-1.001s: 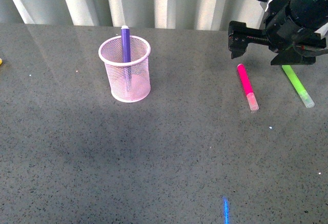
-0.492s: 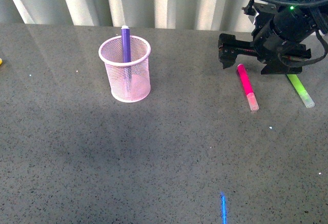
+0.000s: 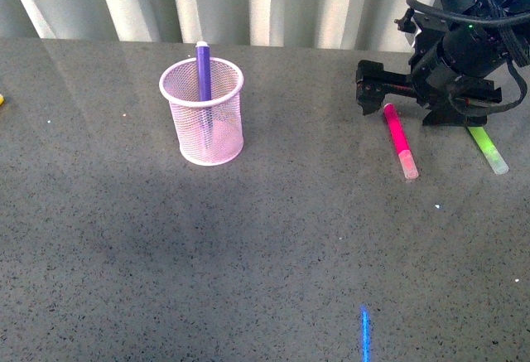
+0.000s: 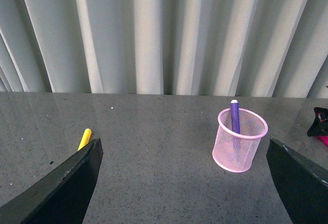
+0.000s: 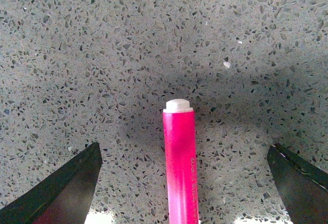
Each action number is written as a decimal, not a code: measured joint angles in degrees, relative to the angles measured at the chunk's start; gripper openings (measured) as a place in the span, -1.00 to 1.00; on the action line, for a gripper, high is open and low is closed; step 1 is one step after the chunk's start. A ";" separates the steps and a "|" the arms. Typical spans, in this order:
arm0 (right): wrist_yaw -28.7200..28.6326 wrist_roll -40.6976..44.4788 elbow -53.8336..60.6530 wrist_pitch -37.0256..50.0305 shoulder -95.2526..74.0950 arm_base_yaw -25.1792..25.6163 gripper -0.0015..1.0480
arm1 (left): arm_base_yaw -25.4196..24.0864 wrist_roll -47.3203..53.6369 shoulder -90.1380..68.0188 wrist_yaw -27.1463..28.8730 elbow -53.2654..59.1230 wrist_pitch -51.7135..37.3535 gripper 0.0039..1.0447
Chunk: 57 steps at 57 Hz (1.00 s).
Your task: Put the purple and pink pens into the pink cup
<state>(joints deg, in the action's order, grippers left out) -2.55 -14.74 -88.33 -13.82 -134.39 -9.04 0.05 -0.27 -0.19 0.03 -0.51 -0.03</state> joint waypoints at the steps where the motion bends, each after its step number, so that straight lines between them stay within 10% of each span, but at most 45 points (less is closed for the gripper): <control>1: -0.02 -0.09 0.00 0.02 0.00 0.02 0.87 | 0.00 0.00 0.00 0.00 0.00 0.00 0.88; 36: 0.13 -0.26 -1.20 -0.28 -1.07 -0.13 0.85 | 0.00 0.00 0.00 0.00 0.00 0.00 0.88; 57: 1.18 1.07 -1.92 -1.36 -1.79 -0.09 -0.19 | 0.02 0.00 0.00 0.00 0.00 0.00 0.88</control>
<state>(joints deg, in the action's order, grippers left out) -1.37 -13.67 -90.26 -15.18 -136.18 -9.13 0.08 -0.27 -0.19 0.03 -0.51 -0.03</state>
